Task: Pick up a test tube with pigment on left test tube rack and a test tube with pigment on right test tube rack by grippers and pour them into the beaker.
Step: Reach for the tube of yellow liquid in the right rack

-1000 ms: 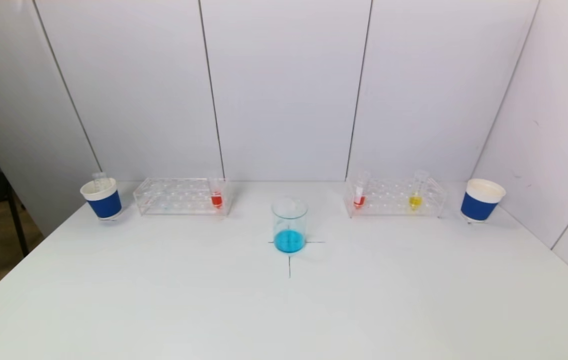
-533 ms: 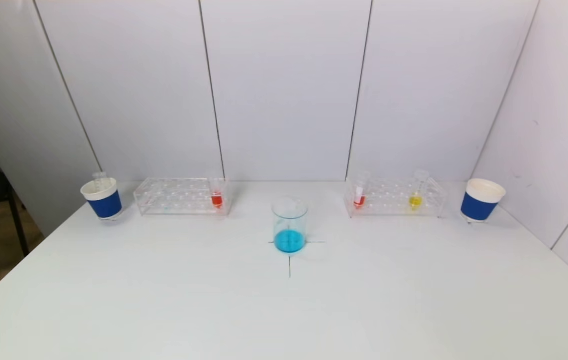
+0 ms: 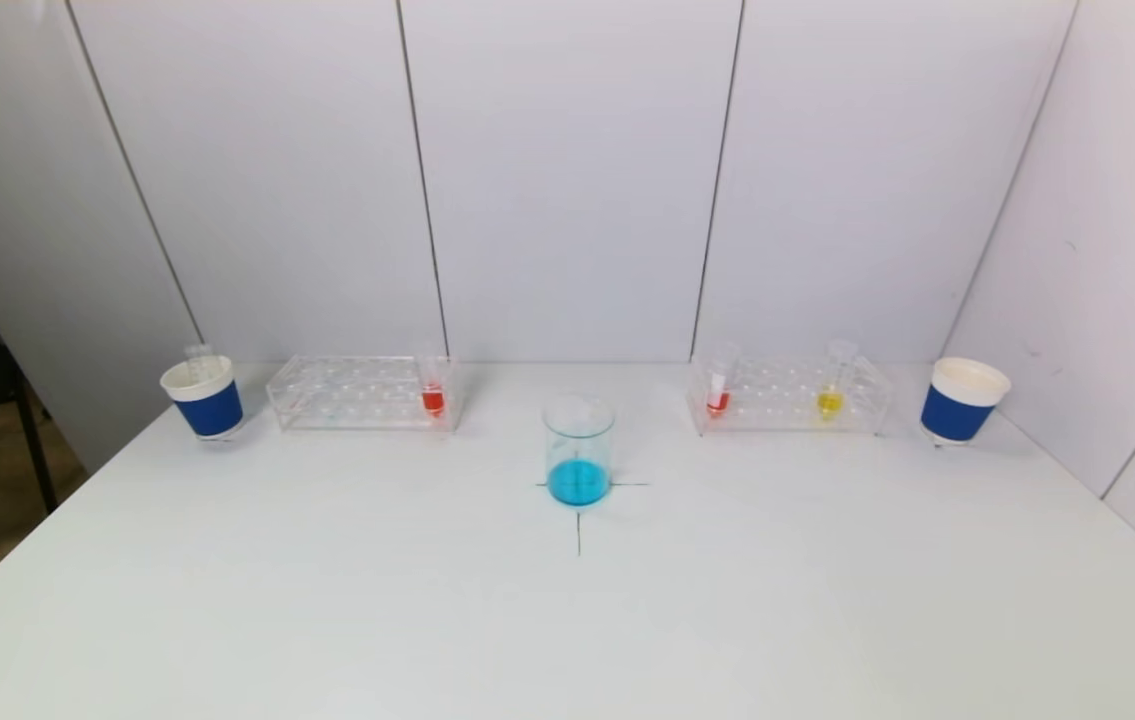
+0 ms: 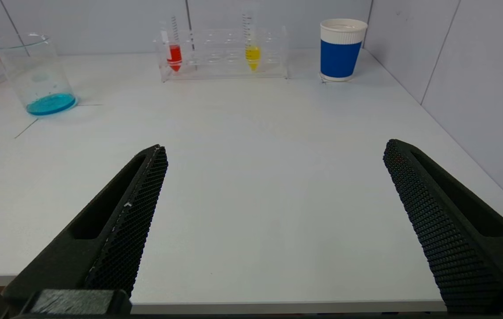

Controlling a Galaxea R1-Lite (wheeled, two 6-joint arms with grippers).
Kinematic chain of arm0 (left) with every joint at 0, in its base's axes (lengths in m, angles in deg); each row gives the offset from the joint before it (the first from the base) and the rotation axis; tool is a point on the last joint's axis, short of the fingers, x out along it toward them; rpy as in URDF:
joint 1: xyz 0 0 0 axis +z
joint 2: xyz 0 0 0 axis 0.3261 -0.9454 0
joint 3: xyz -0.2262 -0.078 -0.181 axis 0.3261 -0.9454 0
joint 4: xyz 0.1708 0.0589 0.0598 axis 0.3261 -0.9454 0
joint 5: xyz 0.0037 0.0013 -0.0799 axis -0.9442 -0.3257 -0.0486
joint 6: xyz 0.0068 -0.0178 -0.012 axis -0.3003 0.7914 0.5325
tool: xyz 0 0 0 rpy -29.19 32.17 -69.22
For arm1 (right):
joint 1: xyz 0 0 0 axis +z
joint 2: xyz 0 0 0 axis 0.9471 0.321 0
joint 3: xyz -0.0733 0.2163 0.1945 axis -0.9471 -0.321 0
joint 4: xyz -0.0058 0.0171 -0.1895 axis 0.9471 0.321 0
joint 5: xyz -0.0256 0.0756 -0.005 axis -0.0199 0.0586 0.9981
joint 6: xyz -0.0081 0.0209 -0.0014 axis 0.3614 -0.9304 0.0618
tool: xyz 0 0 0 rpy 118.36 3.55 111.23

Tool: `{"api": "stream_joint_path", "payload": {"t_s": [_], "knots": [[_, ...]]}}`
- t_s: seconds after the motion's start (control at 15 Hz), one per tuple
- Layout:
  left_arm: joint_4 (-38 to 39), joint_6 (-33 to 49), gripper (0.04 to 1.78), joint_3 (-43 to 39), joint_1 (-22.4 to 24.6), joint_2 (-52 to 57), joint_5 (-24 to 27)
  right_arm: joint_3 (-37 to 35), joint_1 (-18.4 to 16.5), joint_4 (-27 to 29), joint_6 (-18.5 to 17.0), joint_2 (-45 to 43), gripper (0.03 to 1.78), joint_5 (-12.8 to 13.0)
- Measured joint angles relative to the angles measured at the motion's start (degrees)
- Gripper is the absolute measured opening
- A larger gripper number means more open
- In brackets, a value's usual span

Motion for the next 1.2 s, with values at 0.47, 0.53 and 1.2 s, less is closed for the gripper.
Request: {"api": "stream_joint_path", "payload": {"t_s": [0.47,0.53,1.2], "knots": [[0.18,0.4,1.76,0.0,-1.05,8.92,-0.13,0.0,0.0,0.0,0.01,0.0,1.77,0.01],[0.2,0.41,1.76,0.0,-1.1,9.37,-0.2,0.0,0.0,0.0,0.01,0.0,1.77,0.01],[0.2,1.95,1.76,0.0,-1.15,10.4,-0.17,0.0,0.0,0.0,0.01,0.0,1.77,0.0]]}}
